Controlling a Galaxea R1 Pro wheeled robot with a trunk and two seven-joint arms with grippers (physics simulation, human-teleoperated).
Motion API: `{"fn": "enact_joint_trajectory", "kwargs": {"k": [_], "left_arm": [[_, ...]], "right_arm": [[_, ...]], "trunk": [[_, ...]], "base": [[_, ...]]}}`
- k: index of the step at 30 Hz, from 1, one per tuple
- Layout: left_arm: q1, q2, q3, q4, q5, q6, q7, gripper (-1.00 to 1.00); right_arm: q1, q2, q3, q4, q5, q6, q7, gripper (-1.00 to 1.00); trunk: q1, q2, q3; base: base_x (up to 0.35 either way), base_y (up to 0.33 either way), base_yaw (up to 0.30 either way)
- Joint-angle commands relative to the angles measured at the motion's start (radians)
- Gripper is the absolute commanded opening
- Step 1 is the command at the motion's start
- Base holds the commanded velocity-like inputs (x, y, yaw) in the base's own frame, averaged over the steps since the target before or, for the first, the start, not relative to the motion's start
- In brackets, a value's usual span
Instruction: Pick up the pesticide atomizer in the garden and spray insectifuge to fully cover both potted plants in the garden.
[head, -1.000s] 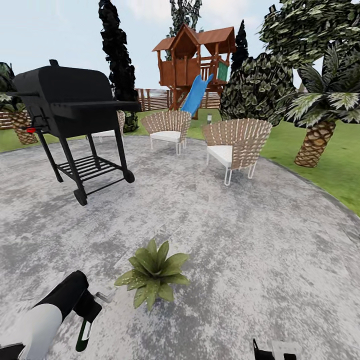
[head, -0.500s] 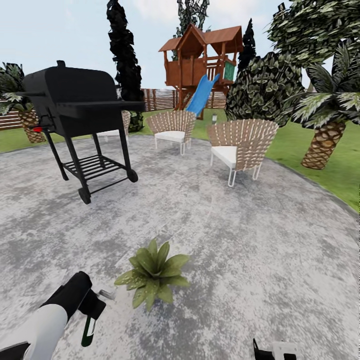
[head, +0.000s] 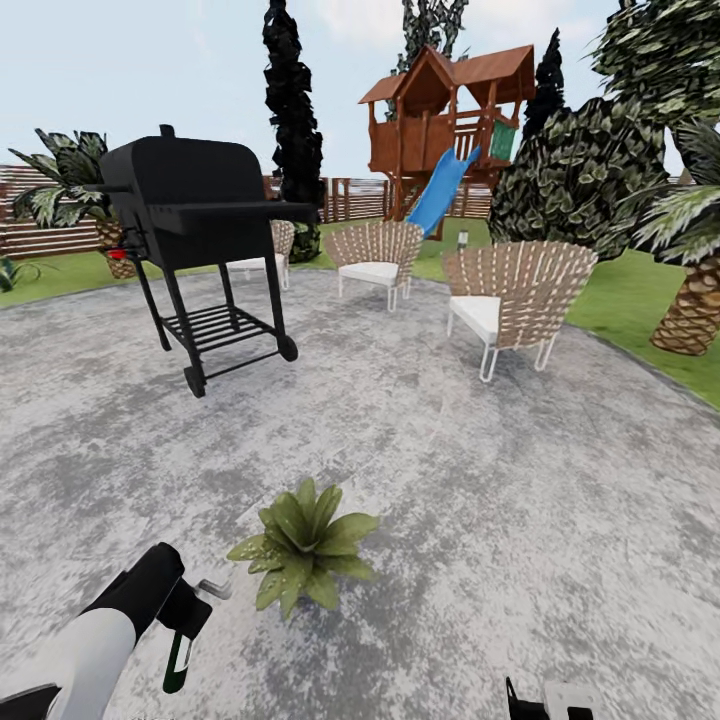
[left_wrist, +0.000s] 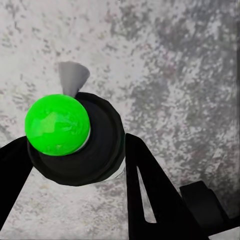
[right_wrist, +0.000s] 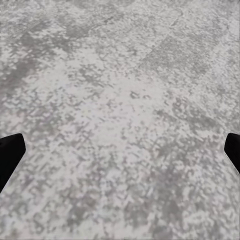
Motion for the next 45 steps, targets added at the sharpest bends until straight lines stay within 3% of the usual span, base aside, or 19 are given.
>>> {"fn": "enact_joint_trajectory", "kwargs": {"k": [1,14,18,19,21,23,33,45], "left_arm": [[-0.001,-0.001,0.008,-0.001,-0.010,0.003,-0.008,-1.00],[-0.002,-0.001,-0.004,0.032,-0.021,0.005,-0.016,-1.00],[-0.008,0.003,-0.039,0.025,-0.027,0.009,-0.061,-1.00],[-0.010,0.002,-0.056,0.021,-0.034,0.009,-0.090,-1.00],[-0.015,0.000,-0.132,0.016,-0.075,0.013,-0.156,-1.00],[-0.016,0.003,-0.147,0.015,-0.082,0.016,-0.168,-1.00],[-0.043,-0.001,-0.153,0.013,-0.084,0.018,-0.222,-1.00],[-0.042,-0.002,-0.153,0.013,-0.077,0.018,-0.223,-1.00]], "right_arm": [[-0.001,0.000,-0.003,0.001,0.011,-0.003,-0.007,1.00],[-0.001,0.000,-0.003,0.001,0.011,-0.002,-0.007,1.00],[-0.001,-0.001,-0.003,0.001,0.011,-0.002,-0.008,1.00],[-0.001,-0.002,-0.003,0.001,0.011,-0.002,-0.008,1.00],[-0.001,-0.002,-0.003,0.001,0.011,-0.002,-0.008,1.00],[-0.001,-0.002,-0.003,0.001,0.011,-0.002,-0.008,1.00],[-0.001,-0.001,-0.003,0.001,0.011,-0.002,-0.008,1.00],[-0.001,-0.001,-0.003,0.001,0.011,-0.002,-0.008,1.00]], "trunk": [[0.000,0.000,-0.001],[0.000,0.000,-0.001],[0.000,0.000,-0.001],[0.000,0.000,-0.001],[0.000,0.000,-0.001],[0.000,0.000,-0.001],[0.000,0.000,-0.001],[0.000,0.000,-0.001]], "base": [[0.143,-0.274,0.276],[0.117,-0.204,0.154],[0.003,-0.005,0.001],[0.000,0.000,0.000],[0.000,0.000,0.000],[0.000,0.000,0.000],[0.000,0.000,0.097],[0.000,-0.175,0.277]]}}
